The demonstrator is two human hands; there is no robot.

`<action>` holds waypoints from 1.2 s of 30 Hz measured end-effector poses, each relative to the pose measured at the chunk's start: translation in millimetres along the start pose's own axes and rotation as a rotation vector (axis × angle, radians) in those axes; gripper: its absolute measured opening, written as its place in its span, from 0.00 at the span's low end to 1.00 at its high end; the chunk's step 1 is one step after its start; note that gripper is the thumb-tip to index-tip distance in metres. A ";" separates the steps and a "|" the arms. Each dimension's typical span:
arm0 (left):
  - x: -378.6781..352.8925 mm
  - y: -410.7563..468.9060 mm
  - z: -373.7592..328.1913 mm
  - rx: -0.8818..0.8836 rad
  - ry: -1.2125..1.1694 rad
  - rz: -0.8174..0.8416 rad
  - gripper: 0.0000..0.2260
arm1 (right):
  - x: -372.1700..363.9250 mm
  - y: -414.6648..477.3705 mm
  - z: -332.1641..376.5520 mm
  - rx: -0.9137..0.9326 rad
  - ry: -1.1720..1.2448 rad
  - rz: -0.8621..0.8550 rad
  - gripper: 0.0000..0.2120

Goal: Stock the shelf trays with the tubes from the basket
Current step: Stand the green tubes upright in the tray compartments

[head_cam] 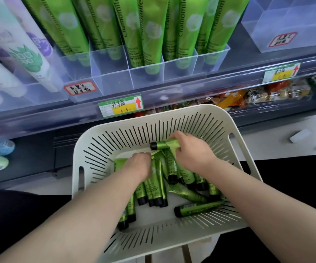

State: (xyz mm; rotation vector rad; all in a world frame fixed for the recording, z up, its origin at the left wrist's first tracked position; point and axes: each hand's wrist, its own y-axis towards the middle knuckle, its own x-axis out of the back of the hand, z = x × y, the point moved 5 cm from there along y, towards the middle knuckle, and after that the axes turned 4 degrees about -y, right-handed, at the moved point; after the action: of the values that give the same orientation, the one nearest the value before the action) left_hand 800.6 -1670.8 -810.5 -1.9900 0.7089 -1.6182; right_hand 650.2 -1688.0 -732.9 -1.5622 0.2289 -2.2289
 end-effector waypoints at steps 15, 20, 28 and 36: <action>60.3 -40.1 -9.5 -0.124 -0.309 -0.190 0.11 | 31.5 -13.4 13.8 0.064 -0.024 -0.267 0.10; 104.3 -75.8 -15.9 -0.210 -0.344 -0.424 0.09 | 61.3 -32.1 28.7 0.086 -0.067 -0.349 0.11; 178.6 -155.8 -27.1 -0.295 -0.376 -0.780 0.08 | 128.2 -65.1 63.4 0.136 -0.101 -0.554 0.11; 255.8 -219.7 -18.9 -0.301 -0.360 -1.079 0.10 | 188.5 -86.3 106.4 0.226 -0.151 -0.737 0.11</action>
State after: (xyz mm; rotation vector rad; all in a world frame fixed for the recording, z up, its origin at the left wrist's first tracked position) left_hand 845.9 -1674.3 -475.8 -3.0562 -0.3905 -1.5886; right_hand 674.1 -1678.4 -501.3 -1.8691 -0.7312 -2.4973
